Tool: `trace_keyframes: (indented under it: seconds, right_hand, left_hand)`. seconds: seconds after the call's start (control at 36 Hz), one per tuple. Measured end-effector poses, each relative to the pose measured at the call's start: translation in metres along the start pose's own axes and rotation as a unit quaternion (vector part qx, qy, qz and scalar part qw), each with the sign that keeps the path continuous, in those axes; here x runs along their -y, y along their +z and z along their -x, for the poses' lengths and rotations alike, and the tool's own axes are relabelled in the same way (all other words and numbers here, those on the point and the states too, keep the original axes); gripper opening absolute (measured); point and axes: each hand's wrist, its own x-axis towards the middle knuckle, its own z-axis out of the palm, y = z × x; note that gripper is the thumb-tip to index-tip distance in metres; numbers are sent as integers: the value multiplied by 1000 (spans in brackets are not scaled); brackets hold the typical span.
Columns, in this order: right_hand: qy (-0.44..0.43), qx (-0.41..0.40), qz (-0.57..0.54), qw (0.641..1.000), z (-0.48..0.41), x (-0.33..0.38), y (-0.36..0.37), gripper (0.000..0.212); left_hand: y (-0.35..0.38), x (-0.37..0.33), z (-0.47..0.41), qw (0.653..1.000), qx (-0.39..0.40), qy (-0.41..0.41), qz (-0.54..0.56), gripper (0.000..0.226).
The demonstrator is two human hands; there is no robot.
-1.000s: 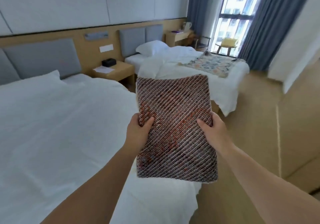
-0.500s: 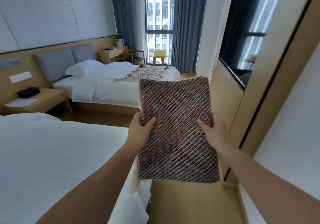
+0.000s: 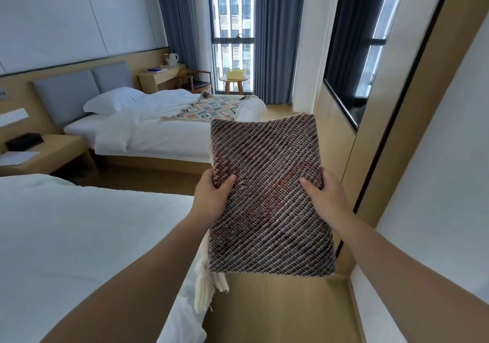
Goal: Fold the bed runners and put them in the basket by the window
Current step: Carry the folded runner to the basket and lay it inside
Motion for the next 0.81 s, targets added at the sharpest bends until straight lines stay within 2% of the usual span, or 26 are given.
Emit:
trace_keyframes:
  seconds: [0.39,0.81]
  right_hand:
    - [5,-33,40,999,-99,20,65,43]
    - [22,-102,47,993,-206,19,118,39]
  left_hand:
    - [-15,30,-132,997,59,3,54,31]
    - [-7,46,-278,991,124,19,56,21]
